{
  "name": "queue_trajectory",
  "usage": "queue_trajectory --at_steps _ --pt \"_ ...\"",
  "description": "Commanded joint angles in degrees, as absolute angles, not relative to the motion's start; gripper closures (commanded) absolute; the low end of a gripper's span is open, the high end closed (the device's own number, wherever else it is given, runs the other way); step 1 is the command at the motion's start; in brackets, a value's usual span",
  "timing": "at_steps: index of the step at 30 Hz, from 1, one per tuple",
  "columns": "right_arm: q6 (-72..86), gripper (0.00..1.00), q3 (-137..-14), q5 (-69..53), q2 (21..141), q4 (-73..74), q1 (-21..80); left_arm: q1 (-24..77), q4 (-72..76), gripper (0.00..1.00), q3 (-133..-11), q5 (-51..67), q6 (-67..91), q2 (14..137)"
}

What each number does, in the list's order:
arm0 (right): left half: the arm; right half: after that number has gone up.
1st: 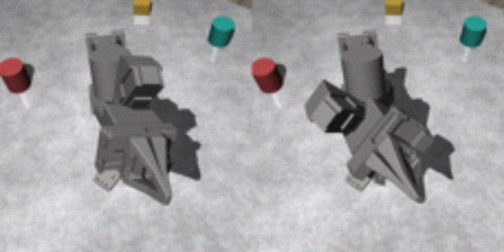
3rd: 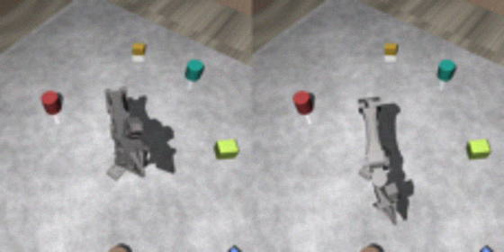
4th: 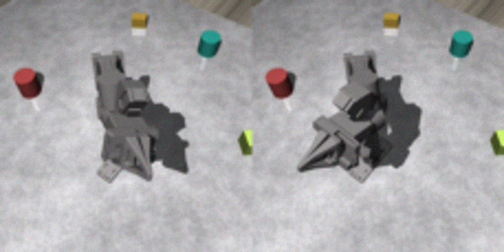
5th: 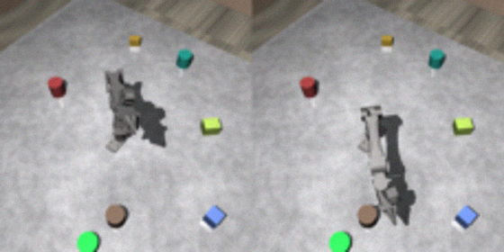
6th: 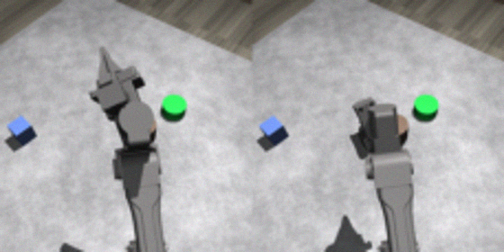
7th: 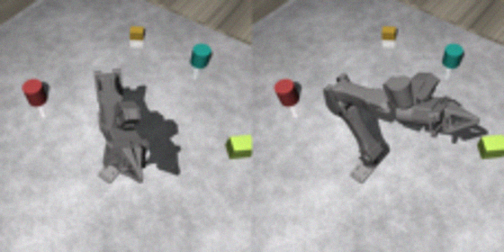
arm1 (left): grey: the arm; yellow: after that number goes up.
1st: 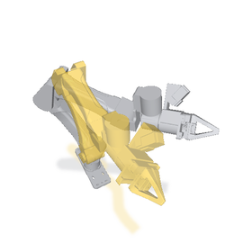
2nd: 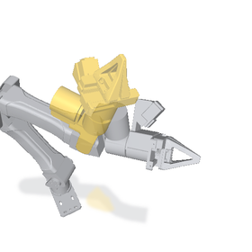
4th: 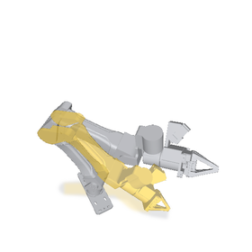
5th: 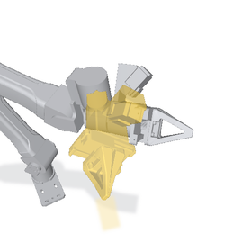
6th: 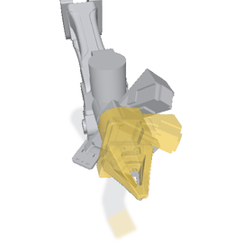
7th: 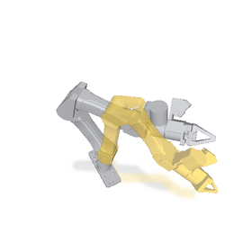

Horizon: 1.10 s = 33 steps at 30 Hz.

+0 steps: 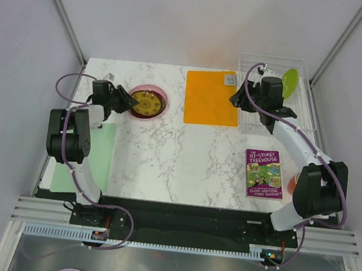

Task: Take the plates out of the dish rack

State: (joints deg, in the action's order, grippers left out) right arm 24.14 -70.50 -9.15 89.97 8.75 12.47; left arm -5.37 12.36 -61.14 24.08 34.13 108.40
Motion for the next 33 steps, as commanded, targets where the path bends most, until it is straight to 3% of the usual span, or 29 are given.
queue_trajectory --at_steps 1,8,12,14,17,22,33 --pt "21.63 0.47 -71.19 -8.62 86.84 9.84 11.34 -5.62 11.87 0.52 -63.54 23.64 31.12 108.72" --pt "17.50 0.43 -75.05 -3.10 85.78 13.62 9.58 -5.45 5.98 0.24 -65.83 21.80 28.13 106.97" --pt "13.81 0.37 -77.69 4.45 85.87 16.34 8.53 -4.31 0.28 0.22 -68.11 18.20 23.66 103.72" --pt "11.70 0.36 -79.44 7.11 86.39 16.61 7.57 -3.96 0.26 0.15 -68.38 16.88 22.86 101.43" --pt "8.97 0.29 -82.43 14.22 88.06 17.49 7.03 -3.26 -3.95 0.14 -69.34 14.51 21.01 98.80" --pt "4.22 0.25 -89.28 27.48 95.59 17.84 4.40 -2.02 -4.92 0.14 -68.29 14.41 20.74 93.17" --pt "1.32 0.26 -108.27 31.29 119.77 15.20 -3.78 7.46 -3.61 0.14 -67.15 21.18 21.88 84.91"
